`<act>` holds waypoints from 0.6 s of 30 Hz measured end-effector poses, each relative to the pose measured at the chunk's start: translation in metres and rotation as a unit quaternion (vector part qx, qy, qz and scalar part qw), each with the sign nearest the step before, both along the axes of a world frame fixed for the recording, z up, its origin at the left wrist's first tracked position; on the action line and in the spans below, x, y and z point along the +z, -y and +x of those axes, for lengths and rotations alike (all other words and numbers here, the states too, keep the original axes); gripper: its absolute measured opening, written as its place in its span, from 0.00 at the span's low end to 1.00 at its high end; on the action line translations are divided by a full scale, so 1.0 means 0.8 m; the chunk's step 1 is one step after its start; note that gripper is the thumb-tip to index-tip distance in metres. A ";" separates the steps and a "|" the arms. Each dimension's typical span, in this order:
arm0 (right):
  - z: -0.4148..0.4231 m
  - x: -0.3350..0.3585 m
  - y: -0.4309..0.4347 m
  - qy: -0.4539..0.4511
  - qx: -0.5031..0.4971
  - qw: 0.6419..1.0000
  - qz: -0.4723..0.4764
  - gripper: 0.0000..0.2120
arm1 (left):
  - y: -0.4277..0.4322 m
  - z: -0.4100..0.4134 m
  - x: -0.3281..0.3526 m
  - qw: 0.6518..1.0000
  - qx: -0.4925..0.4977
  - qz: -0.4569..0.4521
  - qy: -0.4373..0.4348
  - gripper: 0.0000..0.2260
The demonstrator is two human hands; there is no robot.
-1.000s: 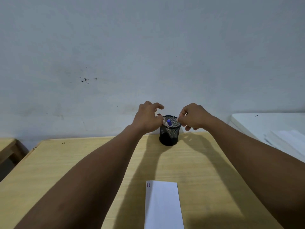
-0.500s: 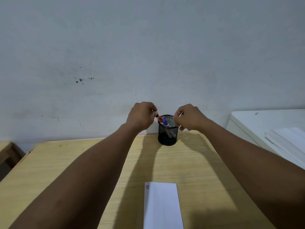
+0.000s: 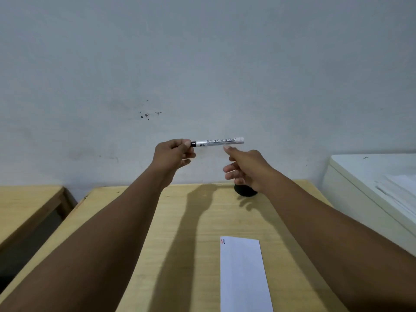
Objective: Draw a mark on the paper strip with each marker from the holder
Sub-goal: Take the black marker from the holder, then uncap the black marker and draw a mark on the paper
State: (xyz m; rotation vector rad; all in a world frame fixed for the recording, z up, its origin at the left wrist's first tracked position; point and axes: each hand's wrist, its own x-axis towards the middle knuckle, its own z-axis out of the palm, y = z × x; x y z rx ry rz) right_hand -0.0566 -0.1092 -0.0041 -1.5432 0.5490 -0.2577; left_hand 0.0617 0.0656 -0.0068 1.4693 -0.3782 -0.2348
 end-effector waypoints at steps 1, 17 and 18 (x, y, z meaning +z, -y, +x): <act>-0.001 -0.003 -0.010 0.009 0.005 1.000 0.028 0.22 | -0.008 -0.005 -0.008 1.000 -0.016 -0.002 -0.023 0.06; -0.040 -0.104 -0.049 0.031 0.075 0.995 0.059 0.08 | -0.035 -0.081 -0.144 0.978 -0.151 0.019 -0.146 0.05; -0.041 -0.103 -0.049 0.030 0.075 0.995 0.053 0.08 | -0.032 -0.082 -0.145 0.977 -0.154 0.015 -0.148 0.05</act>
